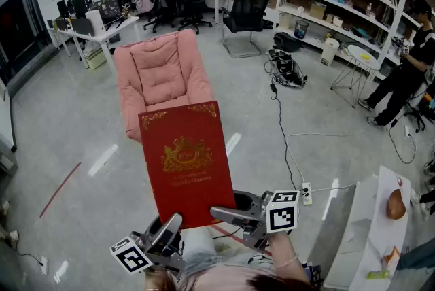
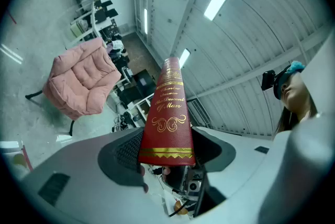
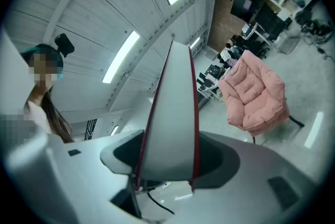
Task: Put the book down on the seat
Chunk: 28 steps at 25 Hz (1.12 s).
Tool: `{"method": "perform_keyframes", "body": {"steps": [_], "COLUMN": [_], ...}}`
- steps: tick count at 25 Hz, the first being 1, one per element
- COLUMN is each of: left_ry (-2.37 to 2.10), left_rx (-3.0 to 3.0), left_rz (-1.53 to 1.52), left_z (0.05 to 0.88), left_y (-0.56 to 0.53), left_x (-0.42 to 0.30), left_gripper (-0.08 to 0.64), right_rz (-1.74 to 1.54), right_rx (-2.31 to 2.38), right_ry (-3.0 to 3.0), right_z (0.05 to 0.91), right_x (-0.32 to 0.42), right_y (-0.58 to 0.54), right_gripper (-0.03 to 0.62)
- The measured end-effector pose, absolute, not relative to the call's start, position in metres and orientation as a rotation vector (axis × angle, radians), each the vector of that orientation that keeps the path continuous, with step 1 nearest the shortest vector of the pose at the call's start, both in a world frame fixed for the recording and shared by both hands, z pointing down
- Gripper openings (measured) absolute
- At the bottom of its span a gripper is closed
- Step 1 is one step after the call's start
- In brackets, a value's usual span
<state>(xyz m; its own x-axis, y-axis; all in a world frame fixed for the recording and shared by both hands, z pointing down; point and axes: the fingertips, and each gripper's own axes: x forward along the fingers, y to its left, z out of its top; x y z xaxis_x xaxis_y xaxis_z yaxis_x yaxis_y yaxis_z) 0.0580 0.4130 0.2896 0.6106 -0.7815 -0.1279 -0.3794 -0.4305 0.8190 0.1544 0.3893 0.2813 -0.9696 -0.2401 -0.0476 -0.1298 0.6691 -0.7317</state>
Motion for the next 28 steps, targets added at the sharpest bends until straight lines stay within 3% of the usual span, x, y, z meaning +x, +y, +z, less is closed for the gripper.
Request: {"method": "perform_keyframes", "body": {"steps": [15,28], "left_ry": [-0.863,-0.811], "left_rx": [2.002,1.987], "left_rz": [-0.624,-0.592], "left_z": [0.313,0.296], "left_y": [0.354,0.245], "left_x": [0.046,-0.005], "left_gripper": [0.261,0.261], "right_rz": [-1.225,-1.255], "right_rx": [-0.369,-0.435], "right_ry": [2.693,2.667], "right_z": [0.302,0.285], "right_x": [0.143,0.091], "right_y": [0.333,0.228], "right_gripper": [0.29,0.29]}}
